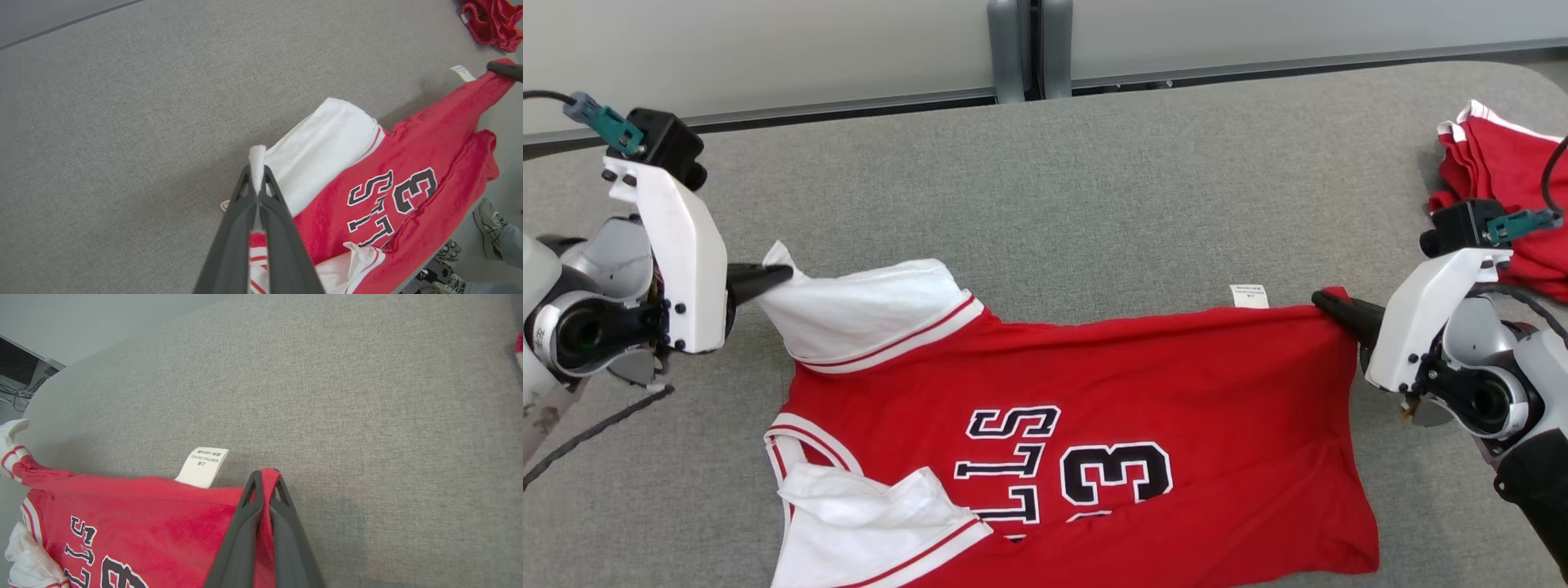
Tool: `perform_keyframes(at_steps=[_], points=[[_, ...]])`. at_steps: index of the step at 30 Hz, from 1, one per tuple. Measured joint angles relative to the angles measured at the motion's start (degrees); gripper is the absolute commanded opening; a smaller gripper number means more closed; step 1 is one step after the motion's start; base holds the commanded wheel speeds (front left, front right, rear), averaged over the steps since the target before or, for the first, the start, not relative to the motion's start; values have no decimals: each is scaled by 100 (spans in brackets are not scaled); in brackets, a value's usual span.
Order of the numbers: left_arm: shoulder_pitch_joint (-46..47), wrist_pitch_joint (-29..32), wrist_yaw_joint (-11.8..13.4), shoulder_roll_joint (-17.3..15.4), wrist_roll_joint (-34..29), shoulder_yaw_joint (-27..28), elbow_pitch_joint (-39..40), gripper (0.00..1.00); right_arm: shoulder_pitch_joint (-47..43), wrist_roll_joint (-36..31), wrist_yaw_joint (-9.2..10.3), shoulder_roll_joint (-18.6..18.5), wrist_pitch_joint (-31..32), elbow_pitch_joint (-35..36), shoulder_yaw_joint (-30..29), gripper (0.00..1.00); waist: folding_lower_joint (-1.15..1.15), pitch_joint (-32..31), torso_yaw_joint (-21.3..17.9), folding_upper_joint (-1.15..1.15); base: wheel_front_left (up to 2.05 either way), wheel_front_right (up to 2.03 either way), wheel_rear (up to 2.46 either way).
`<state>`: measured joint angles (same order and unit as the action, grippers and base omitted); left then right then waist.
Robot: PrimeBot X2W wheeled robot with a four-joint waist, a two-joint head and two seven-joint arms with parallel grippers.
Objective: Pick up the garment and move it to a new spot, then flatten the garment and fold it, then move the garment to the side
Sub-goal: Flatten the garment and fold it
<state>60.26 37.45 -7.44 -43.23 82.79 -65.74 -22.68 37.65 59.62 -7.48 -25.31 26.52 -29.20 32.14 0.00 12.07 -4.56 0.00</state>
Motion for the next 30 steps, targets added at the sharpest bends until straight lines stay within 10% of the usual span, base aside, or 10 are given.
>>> perform_keyframes(at_steps=[30], points=[[-917, 1550, 567, -580, 1116, -432, 1724, 0, -118, 821, 0, -787, 432, 78, 1265, 0, 0, -500, 347, 0, 0, 0, 0]])
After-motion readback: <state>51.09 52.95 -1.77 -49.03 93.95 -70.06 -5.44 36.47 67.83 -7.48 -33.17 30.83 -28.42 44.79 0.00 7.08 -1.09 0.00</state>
